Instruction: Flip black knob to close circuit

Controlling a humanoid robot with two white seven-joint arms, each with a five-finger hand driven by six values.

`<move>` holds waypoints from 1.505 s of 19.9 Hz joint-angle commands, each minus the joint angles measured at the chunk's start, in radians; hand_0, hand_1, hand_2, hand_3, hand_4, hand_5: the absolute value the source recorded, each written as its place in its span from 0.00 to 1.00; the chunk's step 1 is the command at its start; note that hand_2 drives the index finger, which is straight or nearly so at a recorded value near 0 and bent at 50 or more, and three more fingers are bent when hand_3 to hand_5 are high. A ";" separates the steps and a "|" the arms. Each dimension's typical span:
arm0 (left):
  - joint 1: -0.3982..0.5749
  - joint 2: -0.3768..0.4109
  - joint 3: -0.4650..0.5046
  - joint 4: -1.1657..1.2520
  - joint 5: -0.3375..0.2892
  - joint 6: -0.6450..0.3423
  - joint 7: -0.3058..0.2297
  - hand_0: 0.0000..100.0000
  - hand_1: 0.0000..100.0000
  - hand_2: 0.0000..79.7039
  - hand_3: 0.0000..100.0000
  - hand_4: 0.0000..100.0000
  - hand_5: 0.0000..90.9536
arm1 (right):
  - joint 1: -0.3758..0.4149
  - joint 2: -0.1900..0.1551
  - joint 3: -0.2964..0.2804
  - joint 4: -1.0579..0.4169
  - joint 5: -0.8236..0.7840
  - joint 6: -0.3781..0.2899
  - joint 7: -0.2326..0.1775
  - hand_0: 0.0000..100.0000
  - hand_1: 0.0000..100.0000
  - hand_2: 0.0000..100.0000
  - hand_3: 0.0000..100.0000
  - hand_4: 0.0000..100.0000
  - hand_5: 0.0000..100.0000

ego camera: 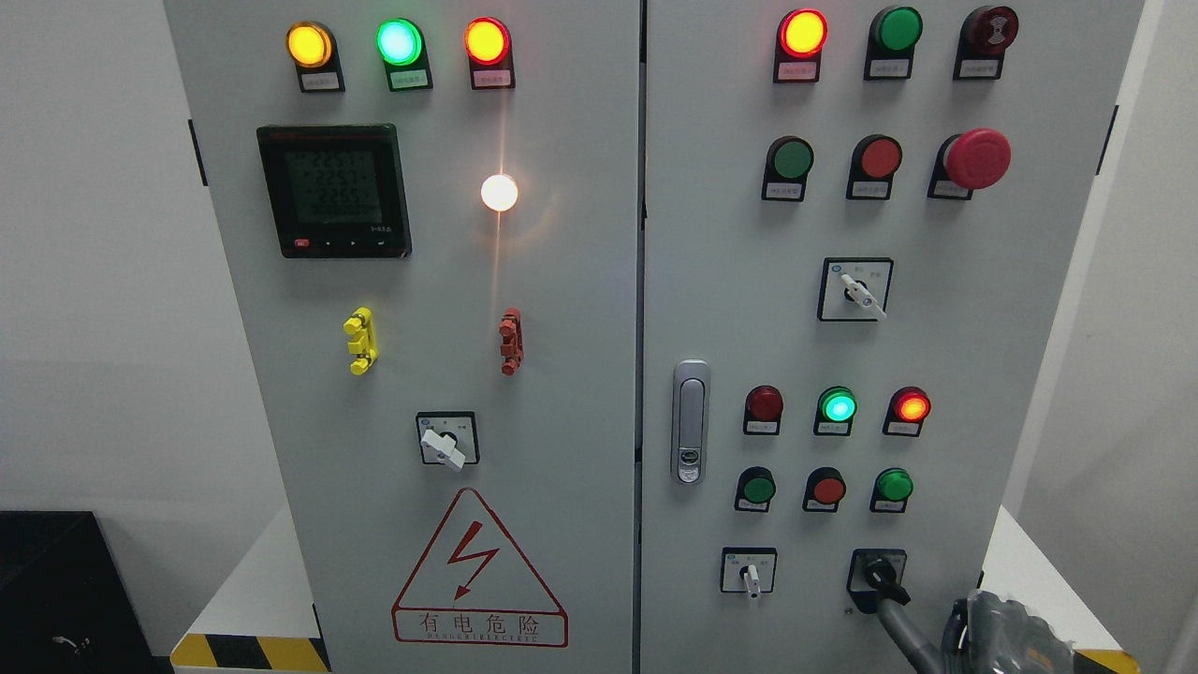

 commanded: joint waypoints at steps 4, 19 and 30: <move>0.022 0.000 0.000 -0.023 0.000 -0.001 0.000 0.12 0.56 0.00 0.00 0.00 0.00 | 0.006 0.004 0.038 -0.012 -0.004 0.001 -0.008 0.00 0.00 0.88 1.00 0.88 0.91; 0.022 0.000 0.000 -0.023 0.000 -0.001 0.000 0.12 0.56 0.00 0.00 0.00 0.00 | 0.059 0.004 0.108 -0.034 -0.002 -0.002 -0.040 0.00 0.00 0.87 1.00 0.88 0.90; 0.022 0.000 0.000 -0.023 0.000 -0.001 0.000 0.12 0.56 0.00 0.00 0.00 0.00 | 0.200 0.011 0.174 -0.237 -0.155 -0.002 -0.106 0.00 0.02 0.83 0.99 0.86 0.89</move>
